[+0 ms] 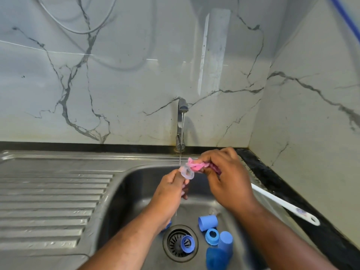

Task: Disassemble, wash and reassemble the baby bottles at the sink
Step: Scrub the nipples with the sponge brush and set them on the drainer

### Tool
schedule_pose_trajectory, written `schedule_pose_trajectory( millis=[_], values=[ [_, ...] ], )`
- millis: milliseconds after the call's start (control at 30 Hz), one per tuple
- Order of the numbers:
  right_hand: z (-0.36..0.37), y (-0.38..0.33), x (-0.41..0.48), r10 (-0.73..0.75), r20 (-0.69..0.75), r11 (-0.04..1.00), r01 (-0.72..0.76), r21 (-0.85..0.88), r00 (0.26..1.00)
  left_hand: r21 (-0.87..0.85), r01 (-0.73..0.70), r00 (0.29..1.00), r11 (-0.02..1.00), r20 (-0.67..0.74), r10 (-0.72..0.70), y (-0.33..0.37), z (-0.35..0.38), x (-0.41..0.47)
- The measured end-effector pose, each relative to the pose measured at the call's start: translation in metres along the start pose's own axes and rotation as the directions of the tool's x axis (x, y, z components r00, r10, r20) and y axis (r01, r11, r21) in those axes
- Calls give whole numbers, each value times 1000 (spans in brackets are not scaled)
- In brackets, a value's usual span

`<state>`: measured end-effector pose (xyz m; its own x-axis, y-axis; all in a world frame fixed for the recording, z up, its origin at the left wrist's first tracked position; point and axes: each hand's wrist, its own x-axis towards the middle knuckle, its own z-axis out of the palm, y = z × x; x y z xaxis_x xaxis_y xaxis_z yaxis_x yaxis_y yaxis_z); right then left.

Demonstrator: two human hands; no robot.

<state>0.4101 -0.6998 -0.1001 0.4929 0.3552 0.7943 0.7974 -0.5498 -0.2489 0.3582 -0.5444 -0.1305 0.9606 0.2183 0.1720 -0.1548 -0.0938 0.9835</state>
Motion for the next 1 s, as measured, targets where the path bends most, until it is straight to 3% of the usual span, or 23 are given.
schedule_pose_trajectory(
  millis=[133, 267, 333, 400, 500, 567, 633, 700, 767, 867, 933, 1000],
  values=[
    [3, -14, -1, -158, 97, 984, 147, 104, 983, -31, -12, 1000, 999, 16, 13, -3, 1, -1],
    [11, 11, 1, 62, 113, 997, -55, -62, 992, -56, -40, 999, 998, 26, 41, 4, 3, -5],
    [5, 15, 1, 100, 57, 992, -95, -87, 993, -37, -44, 999, 998, 10, 44, 4, 6, -4],
    [-1, 4, 1, 39, -8, 999, -39, 21, 999, -7, -16, 1000, 1000, -17, 16, -1, 4, -1],
    [2, -16, -2, -131, 101, 984, 117, 136, 986, -30, -9, 1000, 1000, 4, 9, -7, 0, 1],
    [11, -9, -2, -64, 145, 991, 46, 128, 987, -54, -2, 1000, 999, 5, 3, -6, -1, 1],
    [12, 1, 0, 78, 141, 996, -82, 21, 987, -61, 10, 1000, 998, -12, -10, -5, -1, 1],
    [6, 5, 0, 122, 97, 991, -115, -71, 988, -35, 8, 1000, 999, -28, -9, -5, 0, 3],
    [-1, -1, 0, 66, 38, 998, -66, -4, 997, 3, 19, 999, 1000, -41, -19, -8, -1, 5],
    [0, -15, -3, -99, 105, 988, 86, 127, 989, 2, 13, 999, 1000, -33, -13, -12, -1, 4],
    [7, -10, -2, -26, 167, 995, 10, 100, 986, -5, 9, 1000, 1000, -13, -9, -11, 0, 3],
    [8, 1, 0, 119, 181, 992, -112, -49, 976, -18, -6, 1000, 1000, -15, 5, -8, 0, 3]
  ],
)
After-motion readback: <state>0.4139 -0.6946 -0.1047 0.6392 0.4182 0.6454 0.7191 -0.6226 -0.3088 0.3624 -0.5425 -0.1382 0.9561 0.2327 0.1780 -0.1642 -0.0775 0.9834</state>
